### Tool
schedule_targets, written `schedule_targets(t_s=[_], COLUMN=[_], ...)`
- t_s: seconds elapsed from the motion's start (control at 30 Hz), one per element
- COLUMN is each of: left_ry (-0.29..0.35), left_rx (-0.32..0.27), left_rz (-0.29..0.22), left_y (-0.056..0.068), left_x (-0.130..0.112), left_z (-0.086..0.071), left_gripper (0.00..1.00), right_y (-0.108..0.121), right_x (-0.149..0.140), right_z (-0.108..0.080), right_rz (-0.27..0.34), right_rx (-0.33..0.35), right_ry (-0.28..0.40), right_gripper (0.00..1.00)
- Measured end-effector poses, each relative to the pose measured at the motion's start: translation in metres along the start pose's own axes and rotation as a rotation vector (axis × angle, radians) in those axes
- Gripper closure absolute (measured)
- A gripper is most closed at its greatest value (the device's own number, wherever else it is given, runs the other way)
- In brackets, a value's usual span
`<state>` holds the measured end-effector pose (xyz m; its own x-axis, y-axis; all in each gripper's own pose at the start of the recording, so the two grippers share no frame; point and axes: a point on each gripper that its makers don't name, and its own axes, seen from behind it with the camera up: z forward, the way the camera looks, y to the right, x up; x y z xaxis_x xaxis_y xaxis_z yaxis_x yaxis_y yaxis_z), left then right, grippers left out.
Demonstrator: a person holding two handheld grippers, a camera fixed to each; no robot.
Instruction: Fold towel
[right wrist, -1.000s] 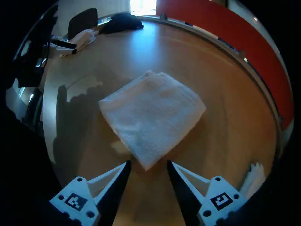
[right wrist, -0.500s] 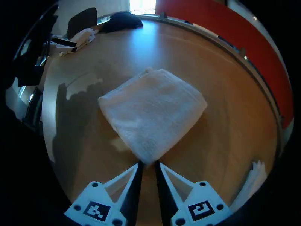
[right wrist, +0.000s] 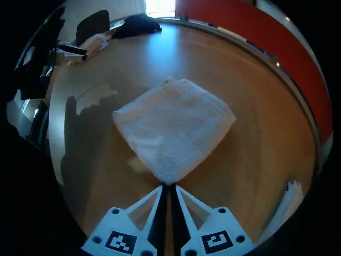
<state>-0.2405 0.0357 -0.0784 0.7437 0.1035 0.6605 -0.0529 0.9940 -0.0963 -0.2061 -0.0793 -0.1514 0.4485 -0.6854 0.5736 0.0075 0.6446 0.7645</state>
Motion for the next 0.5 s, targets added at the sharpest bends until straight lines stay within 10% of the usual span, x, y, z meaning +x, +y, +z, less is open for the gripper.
schedule_targets(t_s=[0.5], left_ry=[0.002], left_rx=[0.002], left_rz=[-0.003], left_y=[-0.002], left_x=[-0.001], left_z=[-0.001], left_gripper=[0.3], right_y=[0.006], right_x=[0.026], right_z=[-0.012], right_rz=[-0.028], right_rx=[-0.022], right_ry=[0.071], right_gripper=[0.95])
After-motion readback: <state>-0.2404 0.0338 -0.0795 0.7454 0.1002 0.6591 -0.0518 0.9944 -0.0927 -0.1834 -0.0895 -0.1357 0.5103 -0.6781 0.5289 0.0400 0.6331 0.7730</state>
